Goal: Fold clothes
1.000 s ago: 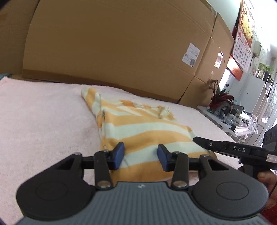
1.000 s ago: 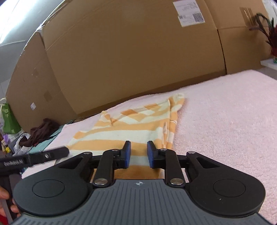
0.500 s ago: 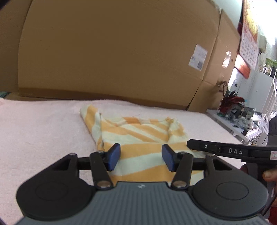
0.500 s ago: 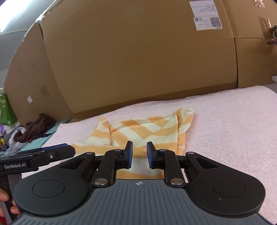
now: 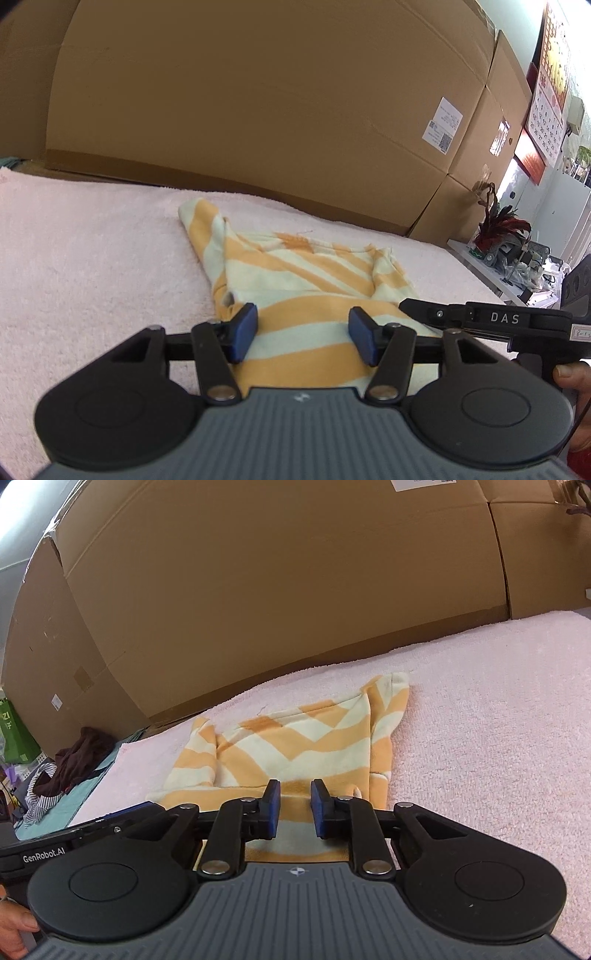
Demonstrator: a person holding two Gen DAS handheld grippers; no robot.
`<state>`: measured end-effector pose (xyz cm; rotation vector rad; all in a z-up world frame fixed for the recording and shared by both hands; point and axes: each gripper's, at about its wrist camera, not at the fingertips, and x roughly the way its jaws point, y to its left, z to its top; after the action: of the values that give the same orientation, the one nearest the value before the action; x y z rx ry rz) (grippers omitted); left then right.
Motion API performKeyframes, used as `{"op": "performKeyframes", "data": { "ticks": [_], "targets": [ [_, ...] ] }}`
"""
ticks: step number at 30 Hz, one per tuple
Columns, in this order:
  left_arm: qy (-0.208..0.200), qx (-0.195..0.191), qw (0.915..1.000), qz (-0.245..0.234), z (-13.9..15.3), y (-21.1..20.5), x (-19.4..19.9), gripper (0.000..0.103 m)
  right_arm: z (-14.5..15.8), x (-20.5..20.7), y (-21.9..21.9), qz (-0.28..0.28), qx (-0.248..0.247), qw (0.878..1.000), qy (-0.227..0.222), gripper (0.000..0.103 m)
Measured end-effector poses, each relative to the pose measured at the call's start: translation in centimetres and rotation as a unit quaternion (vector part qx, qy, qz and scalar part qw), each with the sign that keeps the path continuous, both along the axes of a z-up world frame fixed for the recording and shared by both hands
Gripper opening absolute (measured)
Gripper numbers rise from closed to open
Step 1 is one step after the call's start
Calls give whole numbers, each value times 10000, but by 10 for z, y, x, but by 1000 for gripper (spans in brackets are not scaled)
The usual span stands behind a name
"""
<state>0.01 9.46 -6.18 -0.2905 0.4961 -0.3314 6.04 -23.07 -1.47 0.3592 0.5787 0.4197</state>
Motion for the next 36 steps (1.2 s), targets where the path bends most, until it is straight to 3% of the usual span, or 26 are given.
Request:
{"op": "performKeyframes", "data": {
  "ticks": [5,9,12,16,20,23,26,29,31,36],
  "targets": [
    [-90,-208,9997,-50,2,8,-5,64,-4,-4,-6,-76,248,9997,2,16],
    [-128,-308,9994,-117,17,17,-1,69,-3,-8,-3,-115,150,9998,-97,16],
    [-277,-21,9996,-1,34,26,15,74,-6,-8,-8,-124,303,9994,-110,16],
    [33,219,9997,139,36,46,55,71,-8,-9,-15,-119,560,9983,-80,16],
    [392,211,9990,-16,25,60,89,71,3,-4,-26,61,677,9977,-42,26],
    [487,155,9986,-99,16,65,108,74,10,16,-49,-63,772,9968,189,32],
    [559,-20,9982,-219,6,70,124,76,8,49,-68,-228,517,9967,578,36],
    [597,-167,9973,-392,-2,74,138,85,0,76,-82,-14,659,9941,865,36],
    [546,-199,9963,-627,-4,73,142,98,-1,90,-86,222,758,9927,914,38],
    [560,-214,9918,-1132,-4,67,155,101,-9,123,-91,629,1065,9883,897,38]
  ]
}}
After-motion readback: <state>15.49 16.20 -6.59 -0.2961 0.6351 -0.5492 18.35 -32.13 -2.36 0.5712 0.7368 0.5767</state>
